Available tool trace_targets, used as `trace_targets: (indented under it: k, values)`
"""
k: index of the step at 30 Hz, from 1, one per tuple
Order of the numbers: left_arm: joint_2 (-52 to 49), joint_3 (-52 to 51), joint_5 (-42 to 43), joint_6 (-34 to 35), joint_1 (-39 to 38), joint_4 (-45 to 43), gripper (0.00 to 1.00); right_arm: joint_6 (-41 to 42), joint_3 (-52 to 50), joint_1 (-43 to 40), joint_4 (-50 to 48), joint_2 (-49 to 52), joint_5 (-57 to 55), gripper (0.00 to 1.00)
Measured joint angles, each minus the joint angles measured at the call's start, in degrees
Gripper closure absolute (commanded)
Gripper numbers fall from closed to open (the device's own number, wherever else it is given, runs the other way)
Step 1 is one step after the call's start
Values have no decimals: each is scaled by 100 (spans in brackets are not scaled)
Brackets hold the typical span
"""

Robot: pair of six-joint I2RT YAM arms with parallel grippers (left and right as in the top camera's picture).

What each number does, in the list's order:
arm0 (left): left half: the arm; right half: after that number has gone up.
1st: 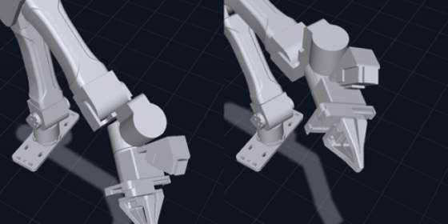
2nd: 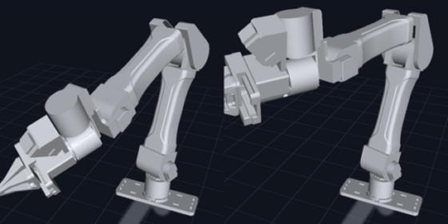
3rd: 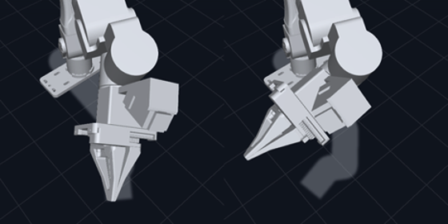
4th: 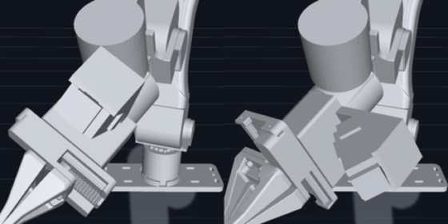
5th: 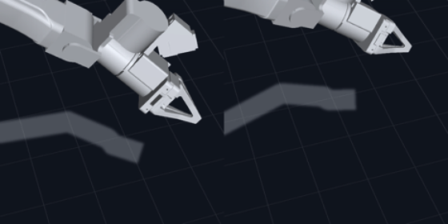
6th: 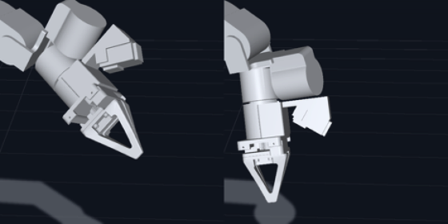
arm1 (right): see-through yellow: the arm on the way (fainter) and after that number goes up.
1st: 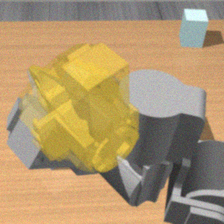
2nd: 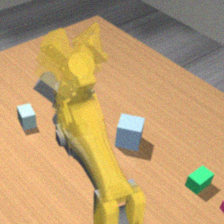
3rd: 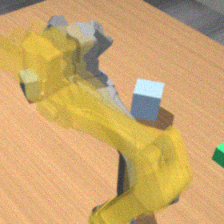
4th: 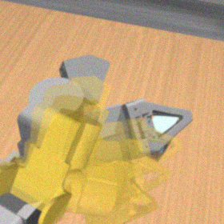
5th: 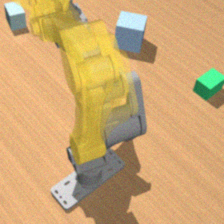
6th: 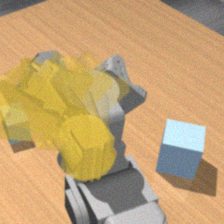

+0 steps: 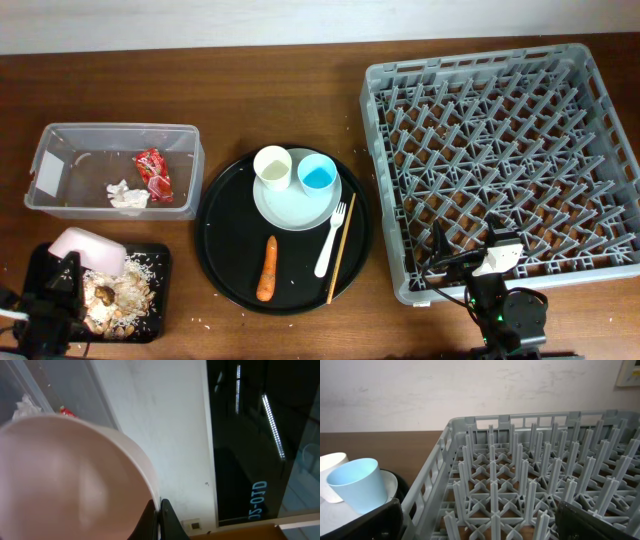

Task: Sort waste into correct bins and load items into the dishwasher rack
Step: 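Lift the pink bowl with the left gripper and tip contents onto black tray, then set the pink bowl back on the round tray with the left gripper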

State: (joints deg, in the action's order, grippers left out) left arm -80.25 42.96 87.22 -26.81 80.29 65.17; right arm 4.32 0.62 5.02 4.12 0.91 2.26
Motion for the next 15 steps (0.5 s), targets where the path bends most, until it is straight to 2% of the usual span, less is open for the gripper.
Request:
trace_targets:
  k: [3, 7, 8, 10, 13, 15]
  values:
    - [0, 46, -125, 31, -2, 44, 100, -4, 0, 0, 0, 0, 0, 1]
    - [17, 946, -671, 105, -415, 815, 100, -4, 0, 0, 0, 0, 0, 1]
    - [83, 1554, -951, 140, -979, 1054, 100, 0, 0, 0, -2, 0, 0, 1]
    - [306, 2164, -1467, 483, -1617, 1064, 100, -2, 0, 0, -2, 0, 0, 1]
    - [809, 2817, -2817, 1554, -2863, 531, 100, -2, 0, 0, 0, 4, 0, 1]
    - [1445, 3047, -3976, 2393, -4159, 162, 100, 2, 0, 0, -2, 0, 0, 1]
